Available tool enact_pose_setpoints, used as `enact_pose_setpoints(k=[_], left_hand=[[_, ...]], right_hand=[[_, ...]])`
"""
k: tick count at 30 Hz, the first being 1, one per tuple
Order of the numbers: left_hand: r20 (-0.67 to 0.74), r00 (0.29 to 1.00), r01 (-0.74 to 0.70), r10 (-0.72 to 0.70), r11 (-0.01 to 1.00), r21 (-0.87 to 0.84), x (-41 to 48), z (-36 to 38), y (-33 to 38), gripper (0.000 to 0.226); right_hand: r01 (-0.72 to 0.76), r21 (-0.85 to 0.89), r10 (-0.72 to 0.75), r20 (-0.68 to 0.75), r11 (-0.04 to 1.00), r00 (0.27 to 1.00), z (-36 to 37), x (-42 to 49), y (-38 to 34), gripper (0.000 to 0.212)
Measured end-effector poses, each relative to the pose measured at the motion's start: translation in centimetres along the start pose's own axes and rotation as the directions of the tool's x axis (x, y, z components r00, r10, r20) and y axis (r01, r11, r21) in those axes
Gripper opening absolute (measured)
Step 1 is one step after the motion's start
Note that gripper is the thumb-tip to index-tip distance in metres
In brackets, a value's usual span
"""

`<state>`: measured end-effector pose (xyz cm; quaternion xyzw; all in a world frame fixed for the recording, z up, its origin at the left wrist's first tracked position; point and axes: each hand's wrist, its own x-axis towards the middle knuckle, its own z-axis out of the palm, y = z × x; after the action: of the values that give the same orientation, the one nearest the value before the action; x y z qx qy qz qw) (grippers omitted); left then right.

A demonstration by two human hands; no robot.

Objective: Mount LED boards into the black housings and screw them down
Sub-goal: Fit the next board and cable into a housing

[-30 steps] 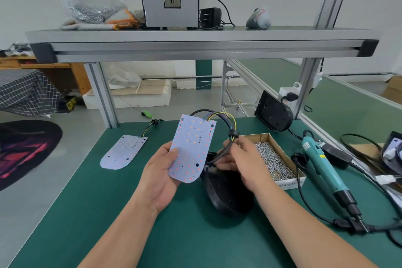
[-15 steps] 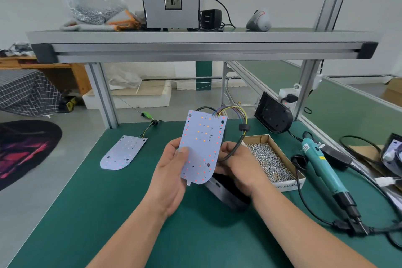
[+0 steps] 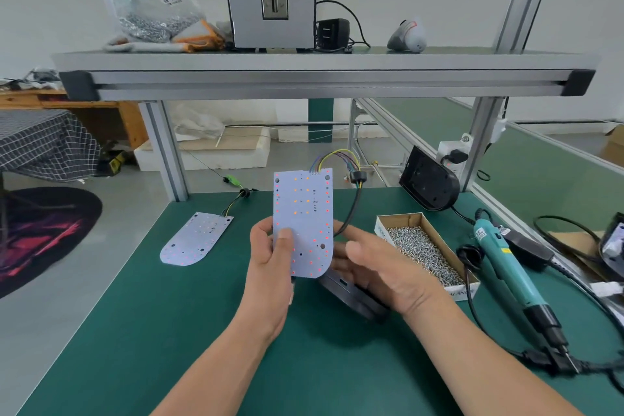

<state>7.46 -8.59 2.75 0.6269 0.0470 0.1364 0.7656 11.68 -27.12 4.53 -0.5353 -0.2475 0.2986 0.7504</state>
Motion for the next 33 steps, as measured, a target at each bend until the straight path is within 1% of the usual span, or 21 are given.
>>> enact_pose_setpoints(k=[1,3,4,7,9,12,14,15,17,19,21,23,24,25,27,28,31,33], left_hand=[[0.012,1.0,-0.003,0.003,1.0,0.017,0.0,0.0,0.0,0.023],[0.038,0.999,-0.017,0.016,0.999,0.036,-0.1,0.0,-0.1,0.026],[0.045,0.999,-0.025,0.023,0.999,0.044,-0.1,0.0,-0.1,0.027],[0.086,0.996,-0.019,0.016,0.999,0.034,-0.4,-0.1,0.0,0.033],[0.096,0.995,0.034,-0.033,0.999,-0.009,-0.4,-0.2,0.3,0.038],[0.089,0.984,0.164,-0.156,0.981,-0.1,-0.2,-0.5,0.8,0.036],[0.098,0.978,0.197,-0.186,0.974,-0.115,-0.2,-0.5,1.1,0.033],[0.113,0.975,0.204,-0.191,0.971,-0.122,-0.2,-0.6,1.1,0.037],[0.173,0.964,0.225,-0.201,0.966,-0.132,-0.2,-1.0,1.1,0.059],[0.235,0.946,0.261,-0.225,0.956,-0.133,-0.1,-1.6,1.0,0.077],[0.278,0.925,0.304,-0.259,0.943,-0.132,0.2,-2.2,0.9,0.088],[0.304,0.902,0.344,-0.308,0.936,-0.074,0.5,-2.9,0.8,0.094],[0.328,0.888,0.345,-0.322,0.938,-0.013,0.6,-3.2,0.8,0.093],[0.362,0.875,0.322,-0.323,0.944,0.063,0.7,-3.5,0.9,0.086],[0.405,0.867,0.218,-0.29,0.952,0.216,0.7,-3.8,0.9,0.065],[0.402,0.874,0.169,-0.273,0.946,0.275,0.7,-3.7,0.9,0.055],[0.402,0.882,0.072,-0.245,0.914,0.399,0.4,-3.2,1.1,0.043],[0.421,0.86,0.088,-0.288,0.897,0.433,0.1,-2.9,1.2,0.035]], right_hand=[[0.024,-0.036,-0.025,-0.028,0.999,0.999,0.5,0.1,0.1,0.083],[0.086,-0.128,-0.099,-0.101,0.988,0.99,1.7,0.4,0.3,0.053],[0.101,-0.166,-0.126,-0.145,0.981,0.981,2.1,0.5,0.3,0.046],[0.097,-0.18,-0.145,-0.273,0.979,0.951,2.7,0.3,0.6,0.039],[0.095,-0.103,-0.125,-0.343,0.99,0.931,2.5,0.1,1.1,0.031],[0.079,0.068,-0.042,-0.428,0.995,0.903,1.9,0.2,1.7,0.031],[0.048,0.088,-0.003,-0.453,0.995,0.891,1.6,0.3,1.8,0.026],[0.039,0.087,0.005,-0.454,0.995,0.891,1.5,0.2,1.7,0.025],[0.03,0.102,0.019,-0.448,0.994,0.894,1.1,0.0,1.6,0.032],[0.027,0.131,0.033,-0.438,0.991,0.898,0.7,-0.1,1.4,0.032],[0.039,0.171,0.043,-0.449,0.984,0.892,0.6,-0.2,1.2,0.029],[0.066,0.223,0.048,-0.469,0.973,0.882,0.4,-0.2,1.2,0.029],[0.074,0.234,0.049,-0.477,0.969,0.877,0.4,-0.2,1.1,0.028],[0.076,0.237,0.051,-0.488,0.968,0.871,0.4,-0.3,1.0,0.028],[0.073,0.23,0.055,-0.506,0.97,0.86,0.2,-0.2,1.0,0.028],[0.073,0.223,0.052,-0.507,0.972,0.861,0.2,-0.3,1.0,0.028],[0.089,0.211,0.026,-0.488,0.973,0.873,0.2,-0.4,1.0,0.028],[0.113,0.212,0.003,-0.483,0.971,0.876,0.2,-0.4,1.1,0.029]])
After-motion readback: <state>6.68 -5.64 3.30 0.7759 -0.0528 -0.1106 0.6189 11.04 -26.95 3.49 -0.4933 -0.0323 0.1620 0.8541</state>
